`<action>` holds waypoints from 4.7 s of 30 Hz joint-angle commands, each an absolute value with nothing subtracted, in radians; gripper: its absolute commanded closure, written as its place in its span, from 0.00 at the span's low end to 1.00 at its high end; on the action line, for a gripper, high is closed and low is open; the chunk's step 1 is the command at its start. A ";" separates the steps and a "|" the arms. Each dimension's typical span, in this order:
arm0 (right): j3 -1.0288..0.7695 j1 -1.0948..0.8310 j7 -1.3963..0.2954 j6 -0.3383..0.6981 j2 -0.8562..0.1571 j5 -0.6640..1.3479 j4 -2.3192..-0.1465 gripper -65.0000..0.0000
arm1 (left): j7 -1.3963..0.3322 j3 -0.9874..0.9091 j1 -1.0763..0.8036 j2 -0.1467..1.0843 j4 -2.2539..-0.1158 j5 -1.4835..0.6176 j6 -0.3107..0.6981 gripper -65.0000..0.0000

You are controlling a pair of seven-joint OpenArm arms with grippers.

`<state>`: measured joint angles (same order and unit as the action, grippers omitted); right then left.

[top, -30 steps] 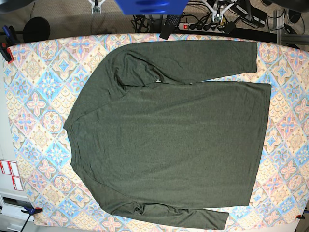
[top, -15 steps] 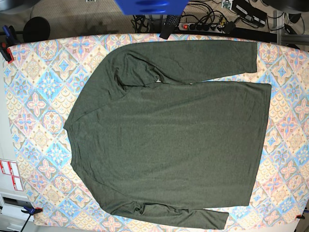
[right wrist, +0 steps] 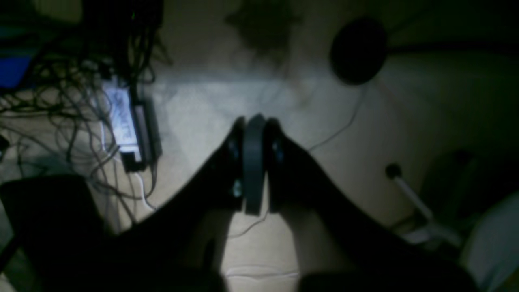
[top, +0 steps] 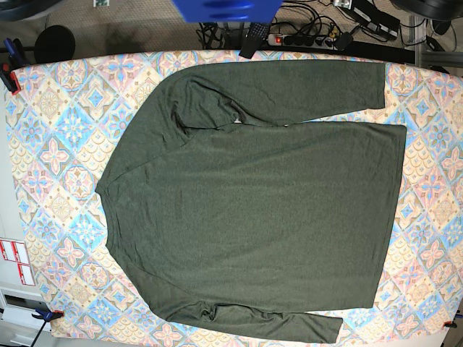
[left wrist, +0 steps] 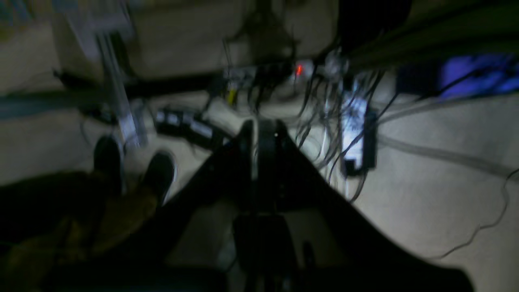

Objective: Fold the T-shirt properly
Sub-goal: 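Move the left gripper down and grasp the shirt's shoulder corner, then lower the right gripper and grasp the shirt's other shoulder corner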

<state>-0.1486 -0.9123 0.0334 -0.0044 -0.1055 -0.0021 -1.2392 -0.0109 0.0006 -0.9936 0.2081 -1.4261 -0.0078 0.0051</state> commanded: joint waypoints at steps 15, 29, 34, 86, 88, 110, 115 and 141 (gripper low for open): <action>-0.179 -1.078 -0.025 -0.007 -0.113 -0.001 -1.684 1.00 | -0.002 -0.124 -1.148 0.209 -1.913 -0.124 -0.001 0.89; -0.130 -1.073 -0.263 -0.007 -0.110 -0.001 -1.911 1.00 | -0.318 -0.257 -0.932 0.367 -1.903 -0.631 0.001 0.65; -0.093 -1.069 -0.268 -0.007 -0.110 -0.004 -1.911 1.00 | -0.498 -0.320 -0.831 0.378 -1.867 -0.720 0.001 0.44; -0.065 -0.921 -0.361 -0.007 -0.107 -0.004 -1.911 1.00 | -0.647 -0.137 -0.630 0.375 -1.569 -0.789 0.125 1.00; -0.033 -0.921 -0.361 -0.007 -0.107 -0.004 -1.911 1.00 | -0.647 -0.137 -0.630 0.375 -1.569 -0.789 0.125 1.00; 0.107 -0.616 -0.631 -0.007 -0.107 0.004 -1.900 0.69 | -0.647 -0.208 -0.636 0.374 -1.569 -0.789 0.125 1.00; 0.105 -0.558 -0.659 -0.007 -0.107 0.005 -1.859 0.69 | -0.647 -0.208 -0.636 0.374 -1.569 -0.789 0.125 1.00; 0.099 -0.404 -0.651 -0.005 -0.107 0.140 -1.638 0.69 | -0.650 -0.208 -0.634 0.377 -1.569 -0.788 0.125 1.00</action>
